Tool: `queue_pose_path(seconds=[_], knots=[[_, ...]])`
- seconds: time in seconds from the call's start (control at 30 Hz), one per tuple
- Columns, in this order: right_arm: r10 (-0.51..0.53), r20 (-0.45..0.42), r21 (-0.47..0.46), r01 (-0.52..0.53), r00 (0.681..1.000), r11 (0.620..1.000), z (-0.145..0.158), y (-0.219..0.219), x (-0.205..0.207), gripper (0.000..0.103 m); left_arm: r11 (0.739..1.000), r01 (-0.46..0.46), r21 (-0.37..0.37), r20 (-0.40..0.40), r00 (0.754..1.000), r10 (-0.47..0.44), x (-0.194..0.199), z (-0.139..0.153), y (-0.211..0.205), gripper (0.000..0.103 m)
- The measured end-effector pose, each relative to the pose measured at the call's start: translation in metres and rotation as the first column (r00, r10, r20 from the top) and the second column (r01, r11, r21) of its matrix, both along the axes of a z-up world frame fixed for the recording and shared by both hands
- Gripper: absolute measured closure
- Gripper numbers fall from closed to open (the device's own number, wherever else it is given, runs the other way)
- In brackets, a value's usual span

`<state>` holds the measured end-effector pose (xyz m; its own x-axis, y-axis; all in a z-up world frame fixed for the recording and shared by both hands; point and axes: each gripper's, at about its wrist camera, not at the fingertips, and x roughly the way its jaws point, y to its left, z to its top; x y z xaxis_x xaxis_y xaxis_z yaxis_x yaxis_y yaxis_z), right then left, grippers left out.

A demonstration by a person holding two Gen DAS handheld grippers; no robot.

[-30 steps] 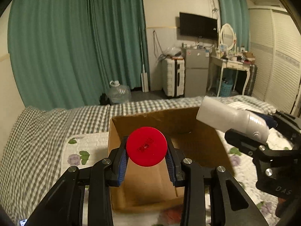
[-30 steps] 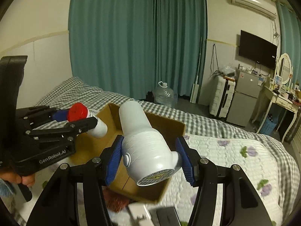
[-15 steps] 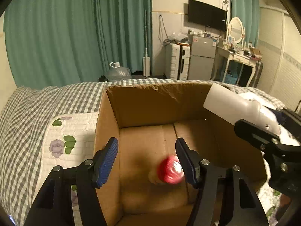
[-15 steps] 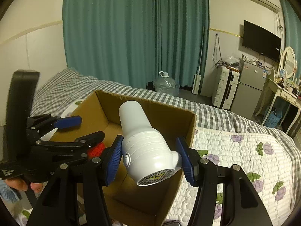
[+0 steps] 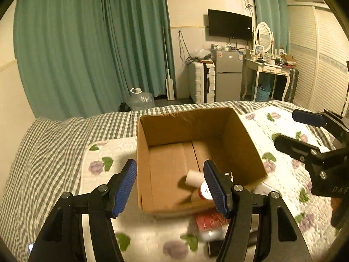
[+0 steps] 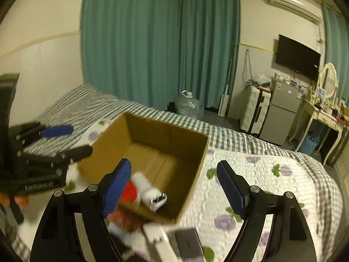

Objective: Organize rigid objects
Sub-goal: 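Grasp the black remote control with the right gripper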

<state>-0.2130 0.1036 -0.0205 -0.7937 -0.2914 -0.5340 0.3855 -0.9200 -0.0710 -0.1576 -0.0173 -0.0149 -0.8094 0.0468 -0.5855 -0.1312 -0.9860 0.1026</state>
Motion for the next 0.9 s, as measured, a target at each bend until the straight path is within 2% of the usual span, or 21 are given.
queue_pose_path(seconds=[0.17,0.33,0.47,0.6,0.7,0.9], knots=[[0.089,0.068,0.066,-0.093,0.994,0.993,-0.025,-0.004,0.041,0.022,1.0,-0.004,0.017,0.031,1.0,0.003,0.032,-0.015,0.0,0.037],[0.161,0.165,0.101,-0.179,0.973,0.979,-0.074,-0.02,0.06,0.022,1.0,-0.018,0.019,0.085,0.996,0.016,0.053,-0.048,0.001,0.037],[0.187,0.265,0.14,-0.23,0.946,0.963,-0.121,-0.036,0.055,0.024,0.999,-0.042,0.02,0.143,0.989,0.039,0.059,-0.086,-0.002,0.037],[0.196,0.355,0.186,-0.275,0.914,0.943,-0.154,-0.045,0.044,0.038,0.998,-0.067,-0.002,0.197,0.978,0.066,0.055,-0.115,-0.01,0.037],[0.214,0.384,0.176,-0.299,0.898,0.938,-0.164,-0.049,0.037,0.038,0.997,-0.073,0.024,0.213,0.975,0.067,0.052,-0.124,-0.017,0.037],[0.232,0.443,0.148,-0.326,0.866,0.934,-0.179,-0.057,0.02,0.041,0.996,-0.083,0.025,0.241,0.968,0.075,0.046,-0.138,-0.024,0.037]])
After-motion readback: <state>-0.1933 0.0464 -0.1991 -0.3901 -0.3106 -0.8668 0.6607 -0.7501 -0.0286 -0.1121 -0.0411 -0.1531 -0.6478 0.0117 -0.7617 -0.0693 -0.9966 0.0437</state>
